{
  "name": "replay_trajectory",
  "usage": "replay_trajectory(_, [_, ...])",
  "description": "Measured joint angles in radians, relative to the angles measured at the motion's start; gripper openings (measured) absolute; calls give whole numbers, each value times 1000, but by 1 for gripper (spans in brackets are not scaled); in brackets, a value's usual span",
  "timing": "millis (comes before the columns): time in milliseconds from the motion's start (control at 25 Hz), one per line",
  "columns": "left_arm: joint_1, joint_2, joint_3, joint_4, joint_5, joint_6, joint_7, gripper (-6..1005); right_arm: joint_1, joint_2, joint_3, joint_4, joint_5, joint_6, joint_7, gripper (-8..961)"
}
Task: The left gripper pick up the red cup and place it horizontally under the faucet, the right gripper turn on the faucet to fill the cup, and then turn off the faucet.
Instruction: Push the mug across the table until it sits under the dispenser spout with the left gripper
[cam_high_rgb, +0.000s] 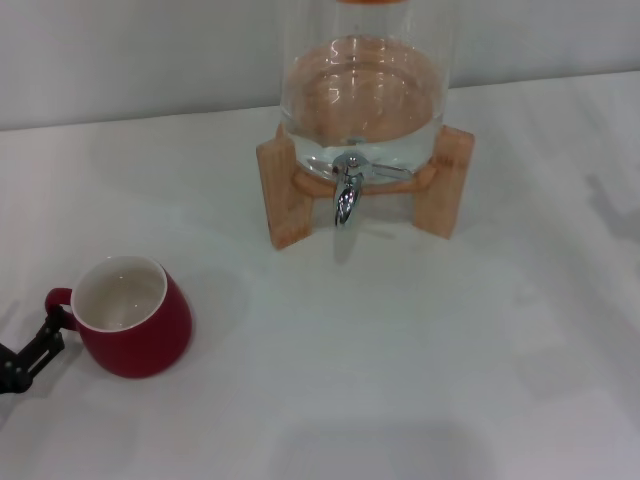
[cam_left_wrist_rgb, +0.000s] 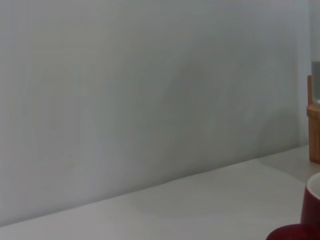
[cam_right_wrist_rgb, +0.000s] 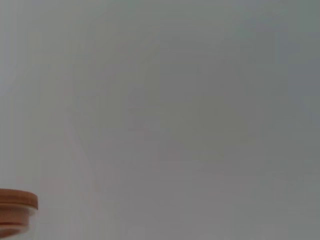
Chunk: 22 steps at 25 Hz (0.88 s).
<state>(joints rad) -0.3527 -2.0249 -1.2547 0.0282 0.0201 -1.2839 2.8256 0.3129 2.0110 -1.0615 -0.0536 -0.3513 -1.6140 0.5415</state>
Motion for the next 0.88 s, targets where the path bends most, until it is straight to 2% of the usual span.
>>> replay_trajectory(880, [-14, 11, 0, 2, -4, 15, 0, 875, 0, 0, 0, 0, 0, 4, 0, 797])
